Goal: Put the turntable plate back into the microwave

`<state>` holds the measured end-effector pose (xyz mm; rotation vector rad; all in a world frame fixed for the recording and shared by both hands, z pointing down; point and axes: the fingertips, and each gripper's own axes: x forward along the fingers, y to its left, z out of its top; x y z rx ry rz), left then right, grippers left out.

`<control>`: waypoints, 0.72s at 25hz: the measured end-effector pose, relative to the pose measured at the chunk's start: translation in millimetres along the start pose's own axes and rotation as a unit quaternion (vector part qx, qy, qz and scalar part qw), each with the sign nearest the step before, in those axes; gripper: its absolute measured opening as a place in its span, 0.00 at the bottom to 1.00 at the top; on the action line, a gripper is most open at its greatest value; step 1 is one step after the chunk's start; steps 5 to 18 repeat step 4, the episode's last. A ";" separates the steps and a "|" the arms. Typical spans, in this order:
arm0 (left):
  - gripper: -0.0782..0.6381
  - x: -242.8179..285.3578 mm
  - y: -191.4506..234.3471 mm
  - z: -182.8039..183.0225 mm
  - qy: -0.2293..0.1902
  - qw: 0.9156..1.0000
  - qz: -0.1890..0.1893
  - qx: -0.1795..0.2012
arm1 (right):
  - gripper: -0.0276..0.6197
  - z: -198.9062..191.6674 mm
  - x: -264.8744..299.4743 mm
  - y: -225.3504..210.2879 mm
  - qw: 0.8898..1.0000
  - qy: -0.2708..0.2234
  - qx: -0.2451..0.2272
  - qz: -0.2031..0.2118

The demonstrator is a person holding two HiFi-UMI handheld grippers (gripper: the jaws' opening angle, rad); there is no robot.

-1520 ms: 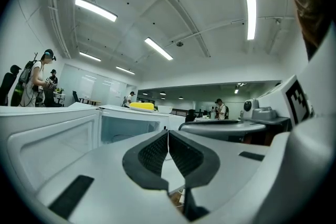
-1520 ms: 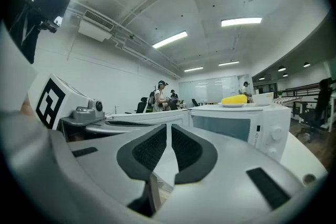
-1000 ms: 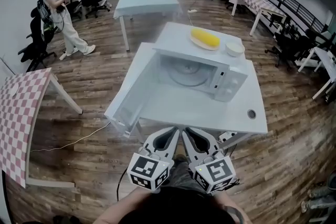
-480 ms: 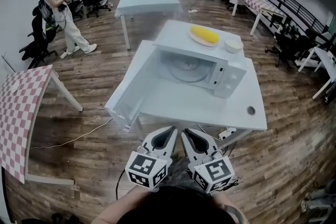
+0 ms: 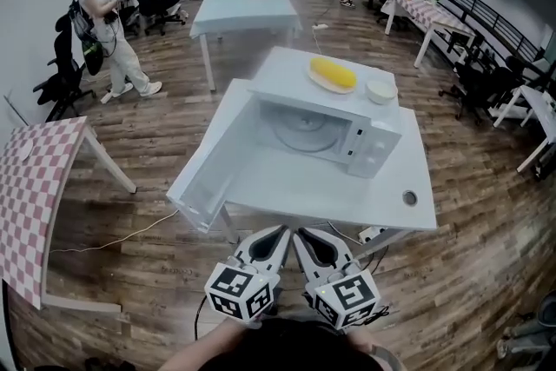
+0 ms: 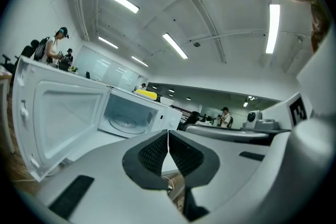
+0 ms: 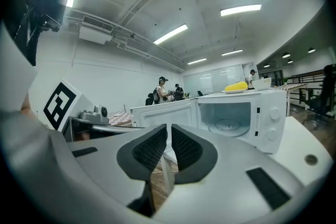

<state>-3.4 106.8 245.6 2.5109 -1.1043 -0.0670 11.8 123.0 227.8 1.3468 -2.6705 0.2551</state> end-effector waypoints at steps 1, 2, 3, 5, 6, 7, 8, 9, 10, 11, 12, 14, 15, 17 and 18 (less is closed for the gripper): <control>0.13 -0.9 -1.5 -7.8 0.004 1.000 0.000 -0.015 | 0.11 -5.9 -0.9 -0.7 1.000 0.009 0.004 0.002; 0.13 -2.3 -2.1 -17.1 0.010 1.000 0.003 -0.028 | 0.11 -14.0 -1.8 -0.7 1.000 0.020 0.009 0.004; 0.13 -4.0 -2.1 -27.0 0.018 0.999 0.007 -0.040 | 0.11 -23.0 -2.8 -0.2 0.999 0.032 0.015 0.007; 0.13 -5.7 -2.0 -37.0 0.027 0.998 0.011 -0.051 | 0.11 -32.3 -3.9 0.6 0.999 0.045 0.021 0.009; 0.13 -5.7 -2.0 -37.0 0.027 0.998 0.011 -0.051 | 0.11 -32.3 -3.9 0.6 0.999 0.045 0.021 0.009; 0.13 -5.7 -2.0 -37.0 0.027 0.998 0.011 -0.051 | 0.11 -32.3 -3.9 0.6 0.999 0.045 0.021 0.009; 0.13 -5.7 -2.0 -37.0 0.027 0.998 0.011 -0.051 | 0.11 -32.3 -3.9 0.6 0.999 0.045 0.021 0.009; 0.13 -5.7 -2.0 -37.0 0.027 0.998 0.011 -0.051 | 0.11 -32.3 -3.9 0.6 0.999 0.045 0.021 0.009; 0.13 -5.7 -2.0 -37.0 0.027 0.998 0.011 -0.051 | 0.11 -32.3 -3.9 0.6 0.999 0.045 0.021 0.009; 0.13 -5.7 -2.0 -37.0 0.027 0.998 0.011 -0.051 | 0.11 -32.3 -3.9 0.6 0.999 0.045 0.021 0.009; 0.13 -5.7 -2.0 -37.0 0.027 0.998 0.011 -0.051 | 0.11 -32.3 -3.9 0.6 0.999 0.045 0.021 0.009; 0.13 -5.7 -2.0 -37.0 0.027 0.998 0.011 -0.051 | 0.11 -32.3 -3.9 0.6 0.999 0.045 0.021 0.009; 0.13 -5.7 -2.0 -37.0 0.027 0.998 0.011 -0.051 | 0.11 -32.3 -3.9 0.6 0.999 0.045 0.021 0.009; 0.13 -5.7 -2.0 -37.0 0.027 0.998 0.011 -0.051 | 0.11 -32.3 -3.9 0.6 0.999 0.045 0.021 0.009; 0.13 -5.7 -2.0 -37.0 0.027 0.998 0.011 -0.051 | 0.11 -32.3 -3.9 0.6 0.999 0.045 0.021 0.009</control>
